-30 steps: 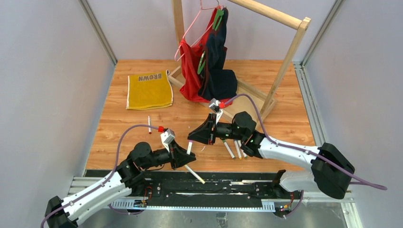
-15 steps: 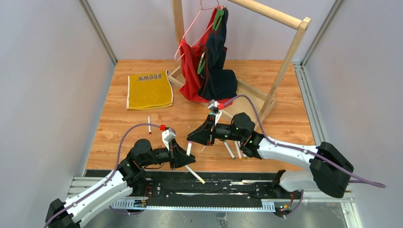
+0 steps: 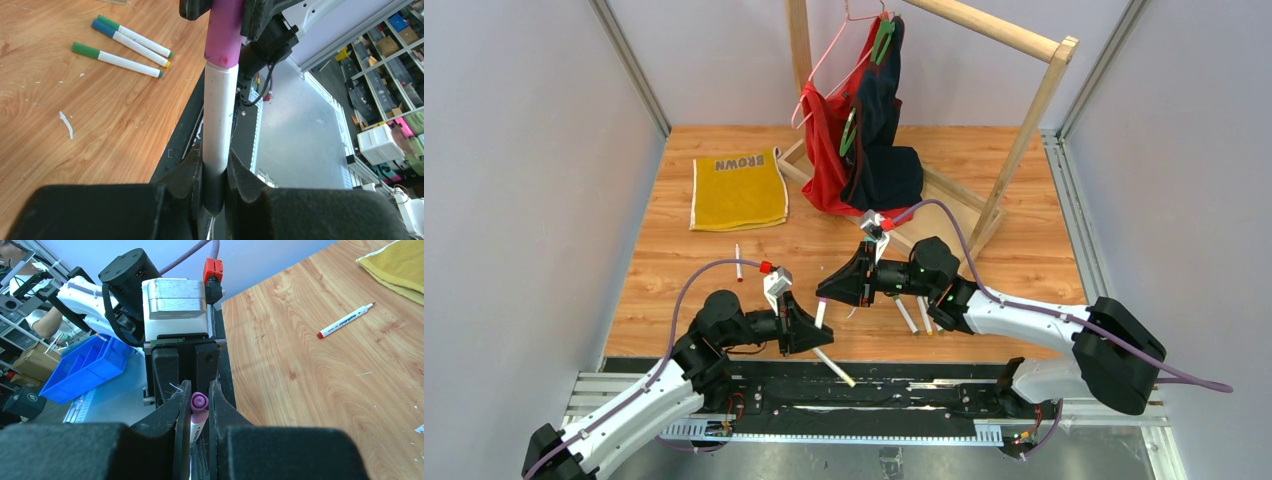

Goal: Insert the pens into the pen caps
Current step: Press the pen cap onto the pen.

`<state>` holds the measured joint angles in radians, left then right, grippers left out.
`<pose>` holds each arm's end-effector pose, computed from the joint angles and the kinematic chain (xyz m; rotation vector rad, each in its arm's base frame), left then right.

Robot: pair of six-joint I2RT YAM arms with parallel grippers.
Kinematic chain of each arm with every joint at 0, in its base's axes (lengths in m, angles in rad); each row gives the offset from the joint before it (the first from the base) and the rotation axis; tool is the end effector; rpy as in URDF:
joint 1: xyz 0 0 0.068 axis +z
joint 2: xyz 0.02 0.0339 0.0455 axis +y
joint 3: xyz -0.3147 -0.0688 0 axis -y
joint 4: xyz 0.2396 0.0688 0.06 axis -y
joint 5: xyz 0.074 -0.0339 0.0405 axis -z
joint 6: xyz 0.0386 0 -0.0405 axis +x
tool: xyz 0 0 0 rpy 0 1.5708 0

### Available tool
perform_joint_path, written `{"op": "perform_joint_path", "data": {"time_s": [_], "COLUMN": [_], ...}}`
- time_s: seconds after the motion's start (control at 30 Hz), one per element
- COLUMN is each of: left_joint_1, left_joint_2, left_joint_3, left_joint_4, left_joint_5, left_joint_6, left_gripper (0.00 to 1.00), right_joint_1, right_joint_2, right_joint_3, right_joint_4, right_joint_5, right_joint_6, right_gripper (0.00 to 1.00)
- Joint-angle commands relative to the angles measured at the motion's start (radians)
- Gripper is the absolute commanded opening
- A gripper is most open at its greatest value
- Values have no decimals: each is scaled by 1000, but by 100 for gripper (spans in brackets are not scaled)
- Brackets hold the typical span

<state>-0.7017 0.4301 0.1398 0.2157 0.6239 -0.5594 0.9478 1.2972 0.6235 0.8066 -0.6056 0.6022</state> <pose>0.0509 -0.0726 0.2258 0.6552 1.7306 -1.4318 0.1365 0.2276 0.3279 -0.8422 1.4858 1.6450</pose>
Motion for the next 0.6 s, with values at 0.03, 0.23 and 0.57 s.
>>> {"op": "perform_joint_path", "data": {"time_s": [0.03, 0.23, 0.57], "left_joint_1": [60, 77, 94], "left_joint_2": [-30, -33, -68], "left_joint_3": [95, 90, 84], "left_joint_4": [402, 386, 310], "left_joint_5": [-221, -234, -280], "left_joint_6": [-56, -64, -56], "left_gripper": [0, 0, 0], "right_joint_1": [128, 132, 129], "right_joint_2": [67, 65, 0], "right_joint_3": [-91, -87, -50], "right_joint_4": [-330, -347, -497], "right_joint_5": [-332, -357, -370], "right_joint_6": [18, 8, -62], "right_gripper": [1, 0, 1]}}
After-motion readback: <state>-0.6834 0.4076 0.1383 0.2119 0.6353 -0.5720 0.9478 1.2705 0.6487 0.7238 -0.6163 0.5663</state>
